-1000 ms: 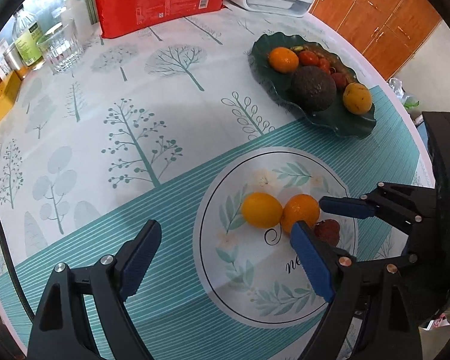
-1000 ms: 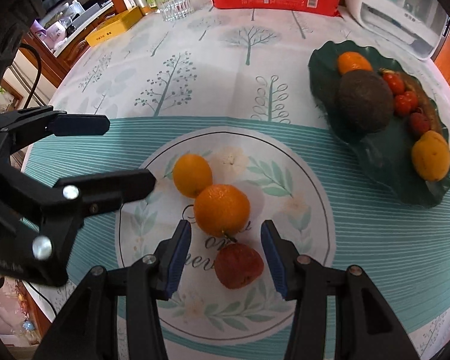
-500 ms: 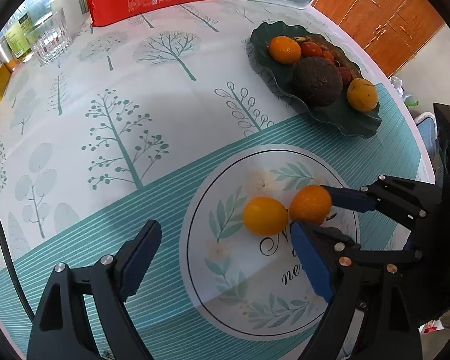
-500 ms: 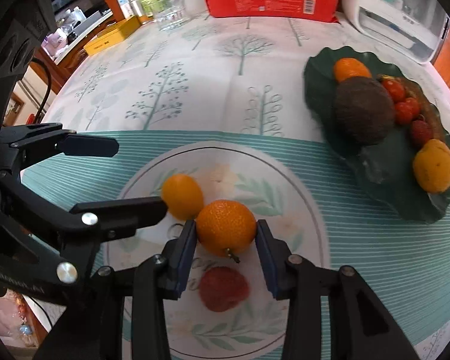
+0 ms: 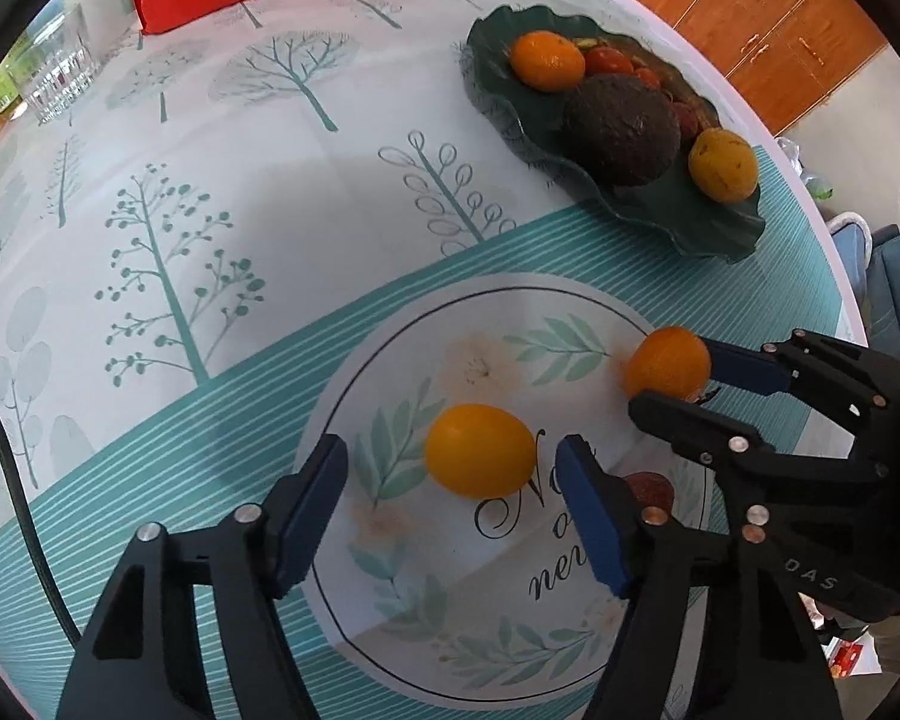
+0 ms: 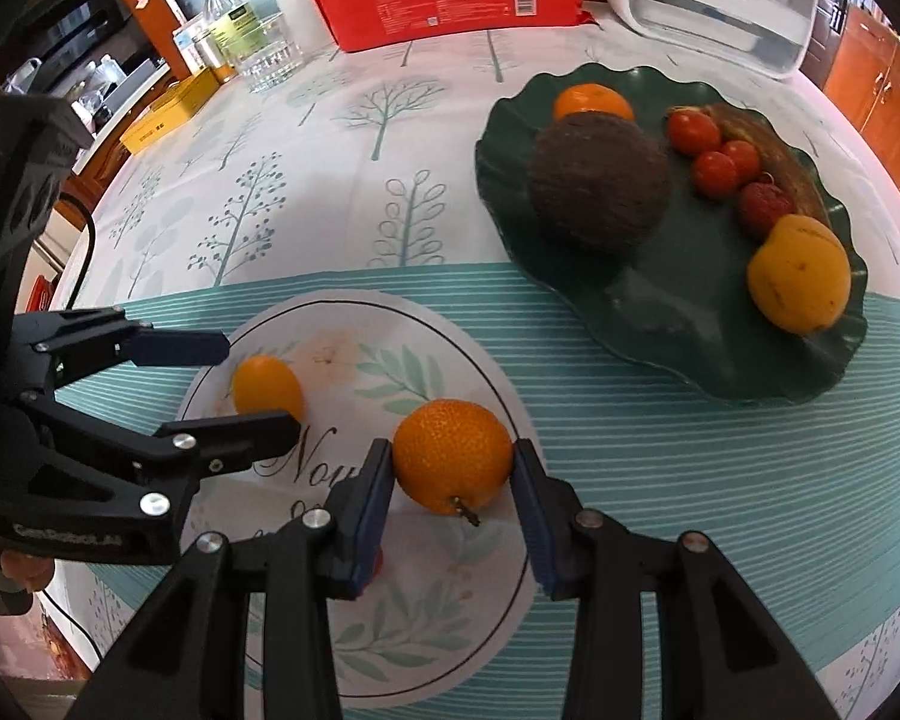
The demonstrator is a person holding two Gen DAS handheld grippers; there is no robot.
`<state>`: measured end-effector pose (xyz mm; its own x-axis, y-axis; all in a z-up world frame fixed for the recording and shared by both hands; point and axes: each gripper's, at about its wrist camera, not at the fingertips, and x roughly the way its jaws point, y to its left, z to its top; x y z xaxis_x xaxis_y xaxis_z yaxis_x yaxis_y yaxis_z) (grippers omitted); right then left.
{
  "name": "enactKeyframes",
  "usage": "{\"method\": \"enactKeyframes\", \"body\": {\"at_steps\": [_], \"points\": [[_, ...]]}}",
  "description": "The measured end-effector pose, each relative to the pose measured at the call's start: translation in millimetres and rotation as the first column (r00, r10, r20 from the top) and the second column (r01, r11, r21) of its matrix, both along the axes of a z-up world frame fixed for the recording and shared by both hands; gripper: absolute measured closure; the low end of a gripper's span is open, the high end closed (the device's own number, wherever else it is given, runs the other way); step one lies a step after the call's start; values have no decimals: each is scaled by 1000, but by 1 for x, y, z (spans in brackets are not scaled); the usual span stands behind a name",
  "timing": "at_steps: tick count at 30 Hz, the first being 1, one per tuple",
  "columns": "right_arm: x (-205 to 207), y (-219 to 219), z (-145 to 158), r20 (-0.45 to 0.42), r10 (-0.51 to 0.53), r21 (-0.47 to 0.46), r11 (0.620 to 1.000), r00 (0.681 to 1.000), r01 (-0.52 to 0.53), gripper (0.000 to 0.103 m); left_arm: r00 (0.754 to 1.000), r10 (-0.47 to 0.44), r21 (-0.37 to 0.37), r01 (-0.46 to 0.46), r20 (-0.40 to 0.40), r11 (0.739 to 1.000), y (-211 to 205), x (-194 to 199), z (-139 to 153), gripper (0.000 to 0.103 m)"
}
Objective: Organize fruits
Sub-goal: 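Grasp the small orange with the right tool while the left tool grasps the yellow citrus, then carry orange and yellow citrus onto the green plate and open both tools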
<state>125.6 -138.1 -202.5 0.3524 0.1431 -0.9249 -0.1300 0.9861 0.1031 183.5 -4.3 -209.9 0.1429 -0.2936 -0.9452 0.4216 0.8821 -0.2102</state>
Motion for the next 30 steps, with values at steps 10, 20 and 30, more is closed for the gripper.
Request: {"method": "enactKeyframes", "body": {"at_steps": [10, 20, 30], "points": [[-2, -3, 0, 3, -9, 15, 1000, 1000, 9, 63, 1000, -2, 23, 1, 8, 1000, -12, -2, 1, 67], [-13, -6, 6, 8, 1, 28, 1000, 1000, -1, 64, 999, 29, 32, -30, 29, 999, -14, -19, 16, 68], [-25, -16, 29, 36, 5, 18, 1000, 999, -5, 64, 996, 38, -13, -37, 83, 999, -29, -34, 54, 68]]}}
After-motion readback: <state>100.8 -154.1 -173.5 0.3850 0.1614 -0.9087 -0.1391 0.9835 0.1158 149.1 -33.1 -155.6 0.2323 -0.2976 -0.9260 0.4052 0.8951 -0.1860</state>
